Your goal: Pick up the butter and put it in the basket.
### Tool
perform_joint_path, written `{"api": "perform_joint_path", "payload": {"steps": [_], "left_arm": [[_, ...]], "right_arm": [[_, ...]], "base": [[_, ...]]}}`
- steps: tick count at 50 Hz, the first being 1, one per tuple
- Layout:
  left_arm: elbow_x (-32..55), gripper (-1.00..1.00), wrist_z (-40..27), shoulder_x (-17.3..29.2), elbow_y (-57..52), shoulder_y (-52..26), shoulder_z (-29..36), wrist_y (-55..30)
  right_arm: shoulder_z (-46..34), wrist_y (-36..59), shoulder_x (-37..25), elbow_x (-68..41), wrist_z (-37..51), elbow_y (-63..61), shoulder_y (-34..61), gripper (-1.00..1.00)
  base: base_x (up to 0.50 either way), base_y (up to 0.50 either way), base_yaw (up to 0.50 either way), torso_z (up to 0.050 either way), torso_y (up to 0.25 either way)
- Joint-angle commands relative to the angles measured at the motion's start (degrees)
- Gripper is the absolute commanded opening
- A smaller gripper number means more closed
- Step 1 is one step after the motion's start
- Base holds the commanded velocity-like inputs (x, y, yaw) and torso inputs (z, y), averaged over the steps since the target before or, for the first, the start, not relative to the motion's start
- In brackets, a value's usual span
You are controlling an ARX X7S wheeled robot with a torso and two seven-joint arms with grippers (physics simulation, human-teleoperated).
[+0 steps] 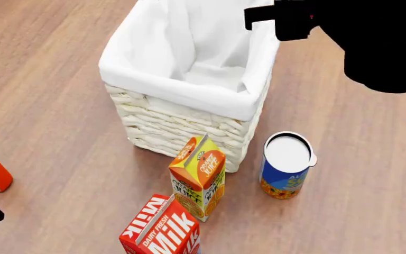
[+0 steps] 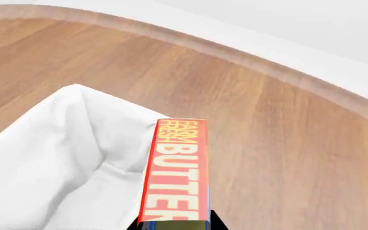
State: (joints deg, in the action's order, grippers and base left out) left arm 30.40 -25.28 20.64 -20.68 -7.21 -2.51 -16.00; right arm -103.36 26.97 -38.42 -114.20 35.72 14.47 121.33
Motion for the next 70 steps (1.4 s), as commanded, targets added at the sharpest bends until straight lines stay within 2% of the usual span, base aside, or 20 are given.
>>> {"api": "perform_joint_path", "payload": {"steps": [1,14,27,47,57,70], "left_arm": [[0.21,1.00,-0.01,-0.02,0.47,-0.26,-0.01,0.28],[0.60,1.00,-0.38,0.33,-0.21,0.05,-0.09,-0.03],[1.18,1.00,-0.74,0.60,-0.16,-0.22,-0.46,-0.30],[2.36,1.00,-1.50,1.18,-1.57,0.38,-1.07,-1.00],[2.33,1.00,-1.65,1.20,-1.94,0.76,-0.75,-0.97],[2.80,1.00,-2.10,1.49,-2.71,1.31,-0.83,-1.37]], "right_arm": [[1.07,2.23,8.77,4.40,-9.19,10.99,-0.45,-1.00],[0.56,4.01,14.60,6.10,-19.31,16.94,-1.91,-1.00],[0.69,4.75,17.46,6.77,-26.23,19.80,-3.50,-1.00],[1.13,3.53,19.40,6.61,-28.56,24.67,-7.48,-1.00],[0.84,4.05,22.24,6.94,-31.23,30.66,-8.52,-1.00],[-0.49,6.53,28.94,7.65,-38.57,44.11,-10.73,-1.00]], "base": [[0.00,0.00,0.00,0.010,0.000],[0.00,0.00,0.00,0.000,0.002],[0.00,0.00,0.00,0.001,0.002],[0.00,0.00,0.00,0.001,0.002],[0.00,0.00,0.00,0.000,0.001],[0.00,0.00,0.00,0.001,0.002]]}}
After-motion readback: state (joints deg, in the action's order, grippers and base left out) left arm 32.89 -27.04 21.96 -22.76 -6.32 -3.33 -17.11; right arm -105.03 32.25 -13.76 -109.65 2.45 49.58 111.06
